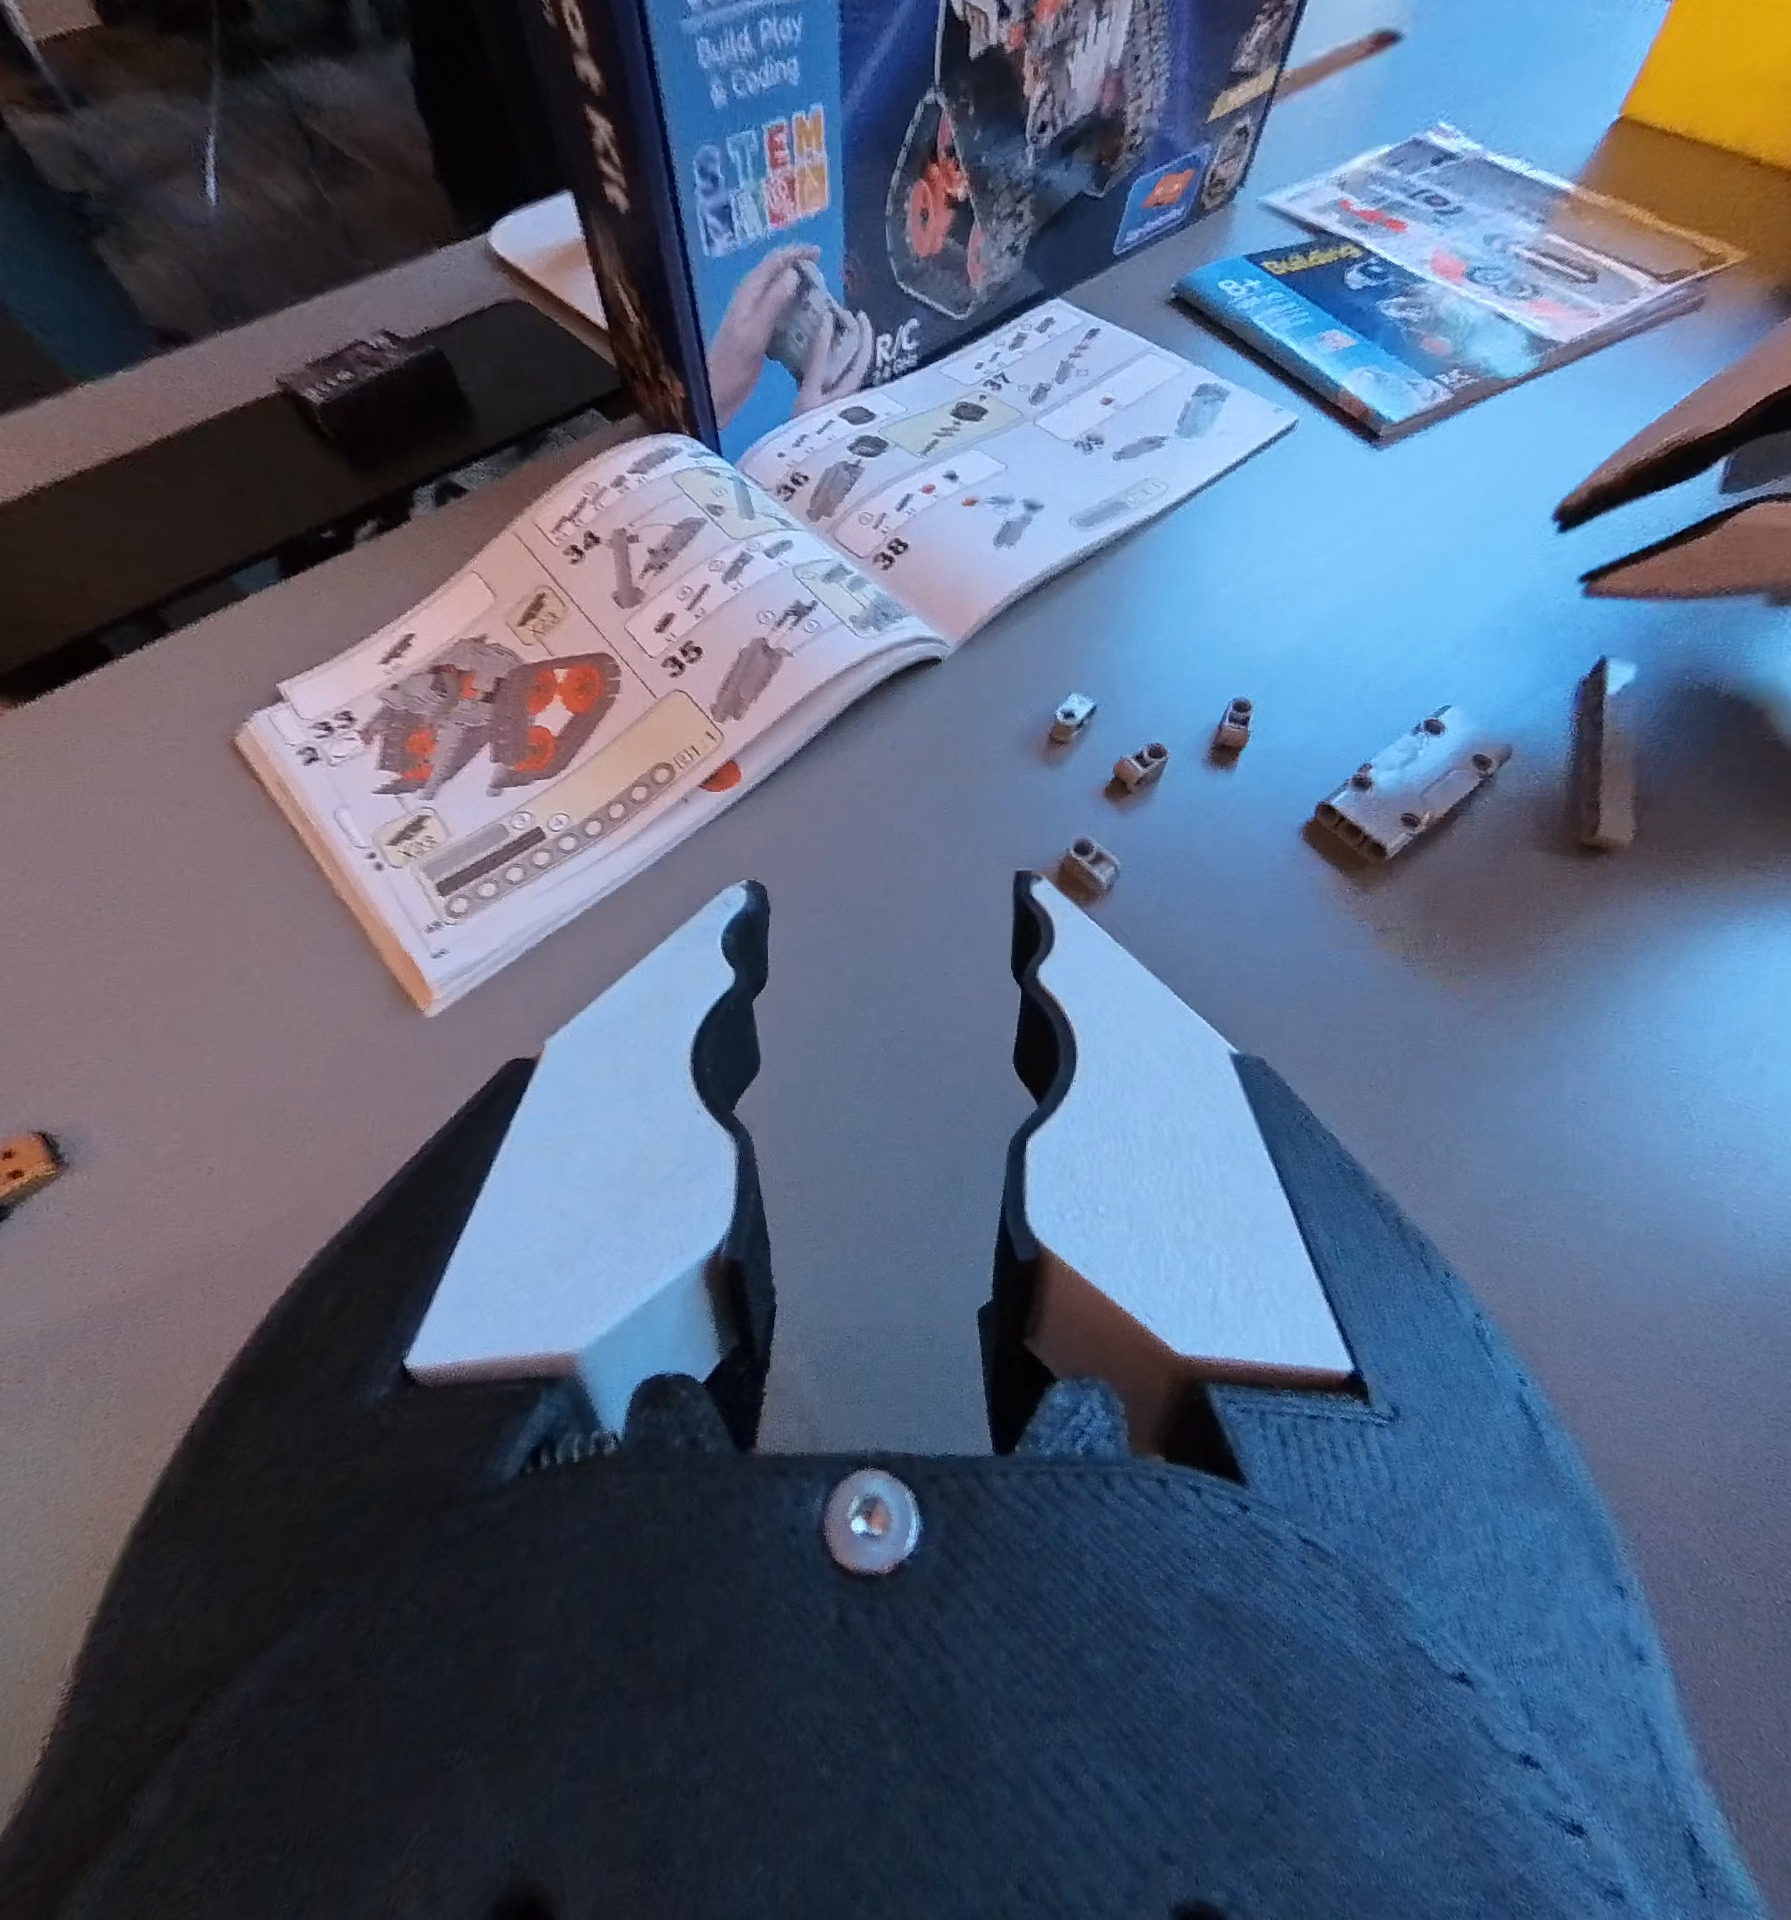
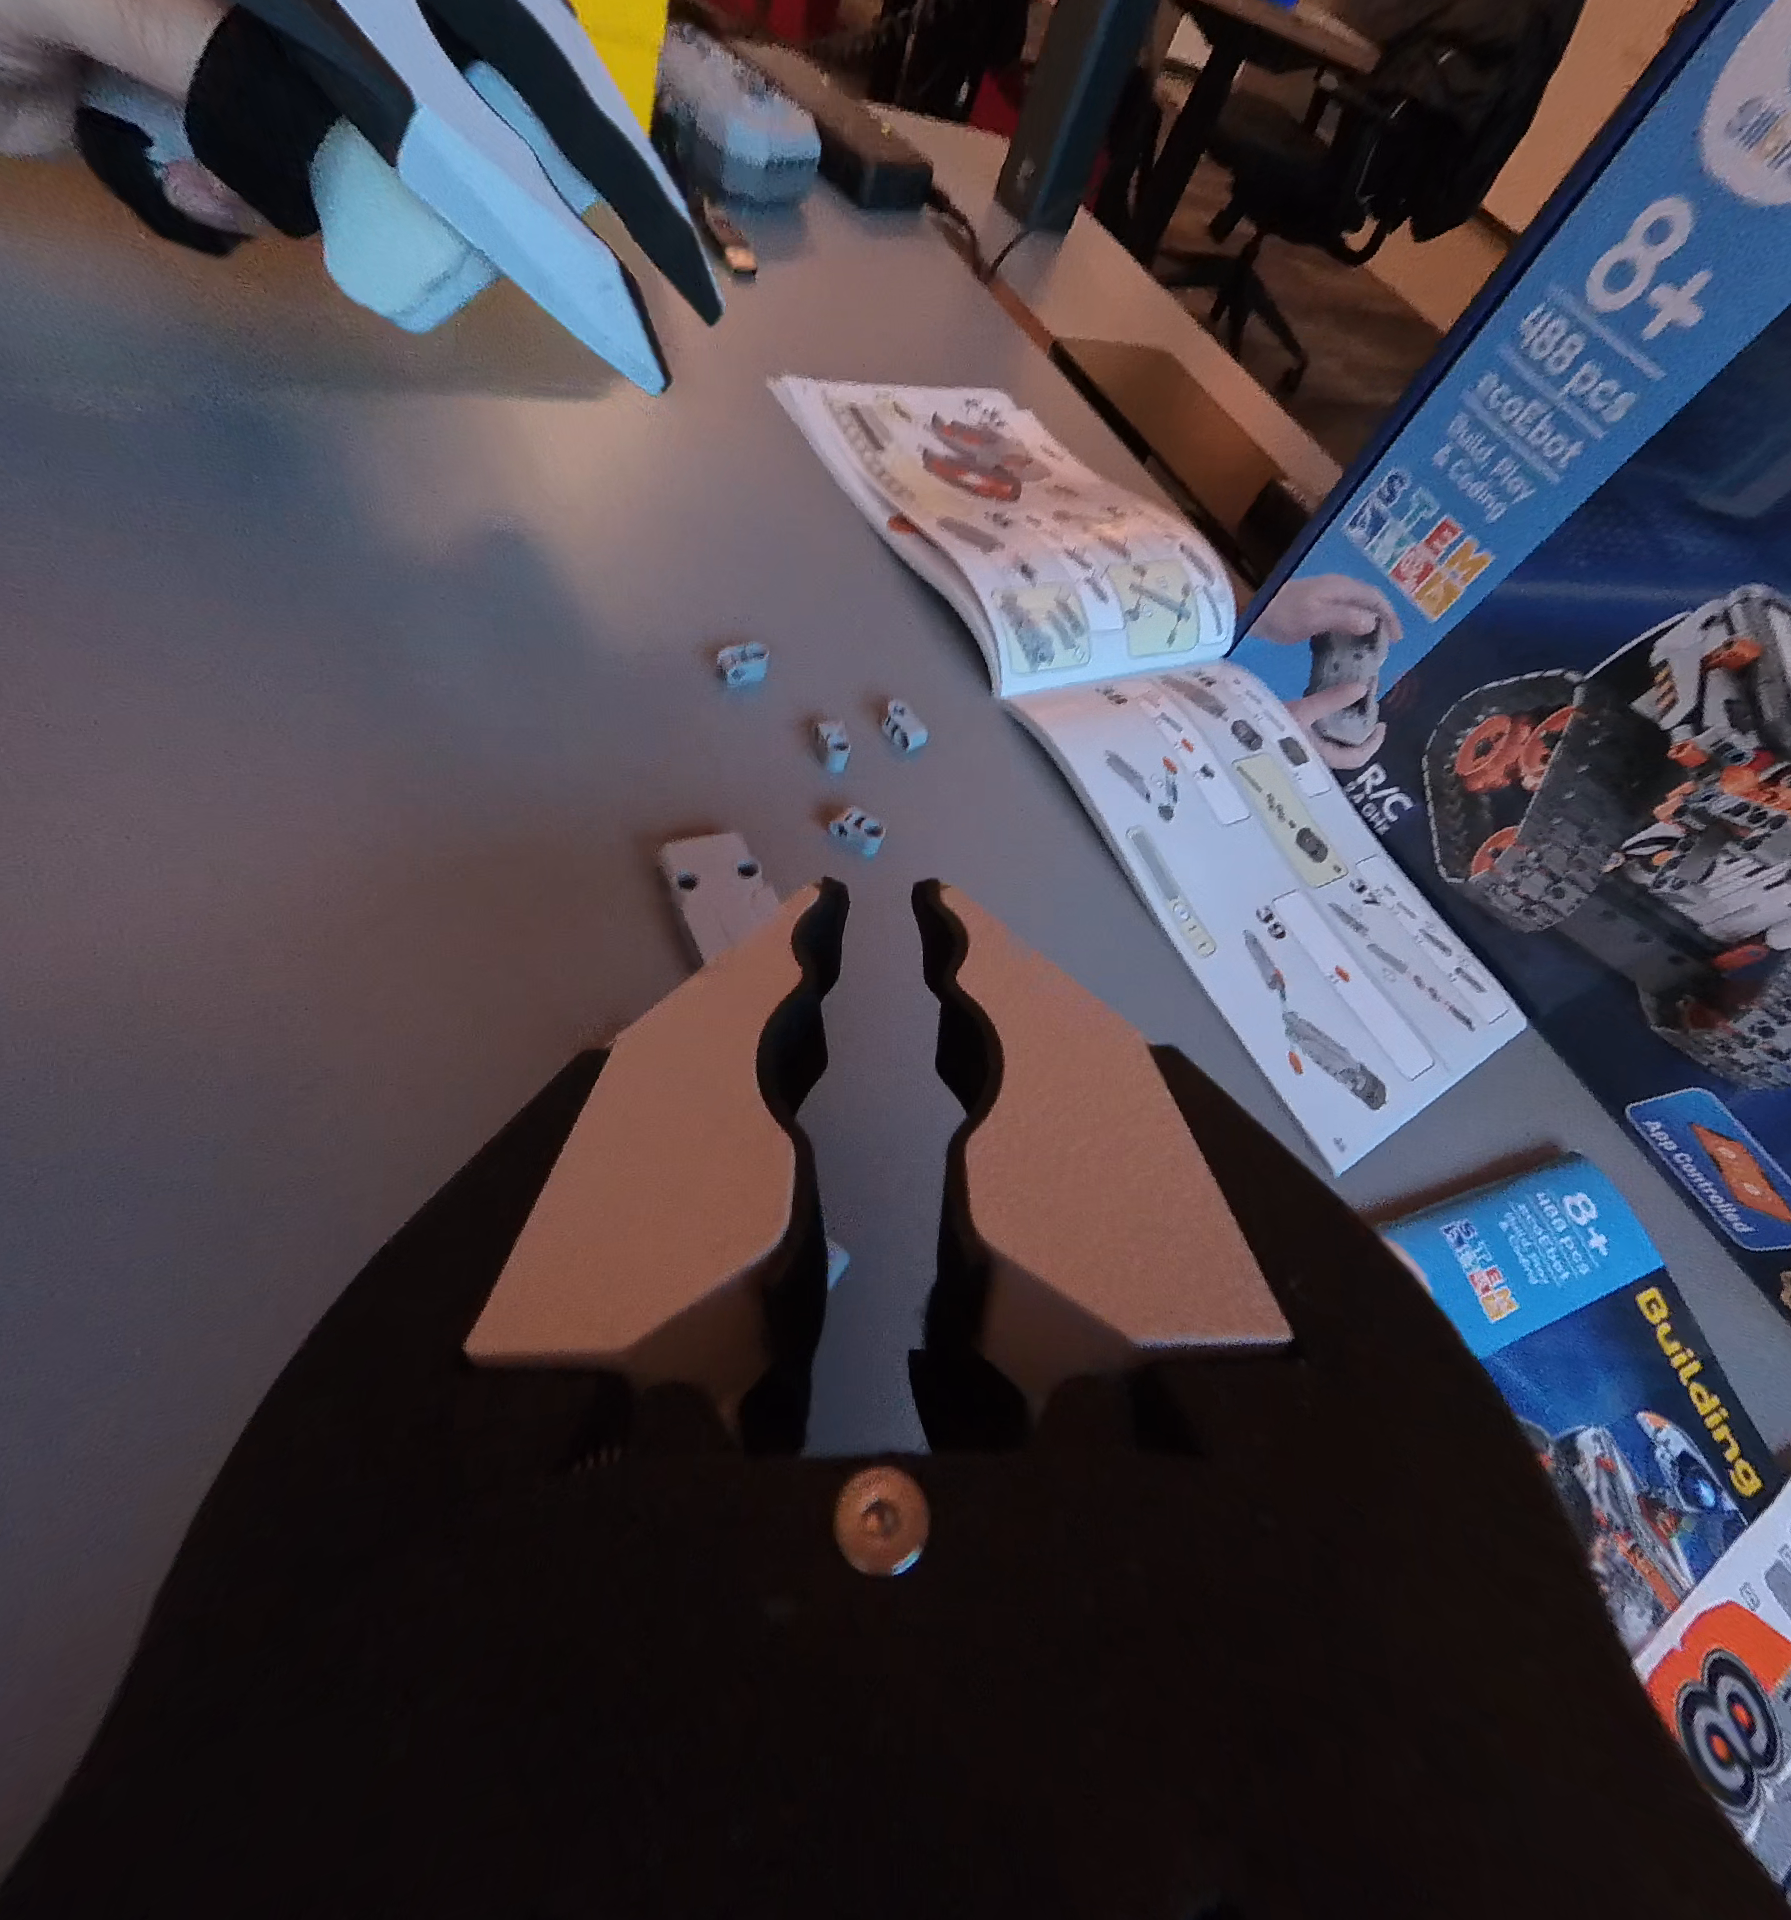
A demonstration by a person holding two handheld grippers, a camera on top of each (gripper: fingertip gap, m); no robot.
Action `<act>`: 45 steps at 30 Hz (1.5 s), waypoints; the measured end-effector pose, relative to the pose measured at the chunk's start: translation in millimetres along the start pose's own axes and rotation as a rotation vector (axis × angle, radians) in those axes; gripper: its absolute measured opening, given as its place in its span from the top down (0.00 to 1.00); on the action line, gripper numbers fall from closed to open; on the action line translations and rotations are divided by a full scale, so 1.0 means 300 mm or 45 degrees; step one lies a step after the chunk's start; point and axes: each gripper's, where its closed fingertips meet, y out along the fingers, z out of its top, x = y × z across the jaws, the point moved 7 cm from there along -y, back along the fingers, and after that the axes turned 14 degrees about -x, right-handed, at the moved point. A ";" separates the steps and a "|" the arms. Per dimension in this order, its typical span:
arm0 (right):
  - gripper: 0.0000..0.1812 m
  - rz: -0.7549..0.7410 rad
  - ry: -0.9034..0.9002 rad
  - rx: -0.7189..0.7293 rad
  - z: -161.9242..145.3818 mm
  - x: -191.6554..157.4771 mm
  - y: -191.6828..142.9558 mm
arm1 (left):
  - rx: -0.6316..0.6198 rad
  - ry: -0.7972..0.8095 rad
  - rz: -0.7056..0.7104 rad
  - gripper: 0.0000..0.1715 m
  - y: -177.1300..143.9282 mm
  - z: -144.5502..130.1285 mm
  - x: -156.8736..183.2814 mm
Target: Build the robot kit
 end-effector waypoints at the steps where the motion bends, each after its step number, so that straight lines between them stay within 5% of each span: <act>1: 0.92 -0.011 0.006 0.017 0.013 -0.001 -0.003 | 0.005 -0.013 -0.005 0.73 -0.023 0.019 0.004; 6: 0.92 -0.106 -0.035 -0.020 0.043 -0.021 -0.002 | 0.041 -0.071 -0.118 0.71 -0.251 0.110 0.007; 10: 0.92 -0.151 -0.077 -0.023 0.093 -0.092 -0.022 | 0.049 -0.104 -0.017 0.71 -0.540 0.055 -0.097; 14: 0.92 0.054 0.031 0.100 0.184 -0.213 0.019 | -0.373 -0.084 0.659 0.64 -0.818 -0.149 -0.403; 15: 0.92 0.099 0.017 0.114 0.209 -0.241 0.033 | -0.500 -0.103 0.731 0.65 -0.868 -0.202 -0.469; 17: 0.92 0.120 -0.046 0.121 0.255 -0.278 0.058 | -0.719 -0.227 0.586 0.65 -0.914 -0.315 -0.541; 22: 0.92 0.188 -0.099 0.194 0.355 -0.365 0.083 | -1.036 -0.651 0.112 0.79 -0.917 -0.537 -0.590; 35: 0.92 0.275 -0.145 0.180 0.356 -0.427 0.120 | -1.686 -0.684 0.402 0.83 -0.719 -0.696 -0.665; 45: 0.92 0.312 -0.194 0.186 0.343 -0.451 0.088 | -1.733 -0.936 0.301 0.85 -0.671 -0.755 -0.665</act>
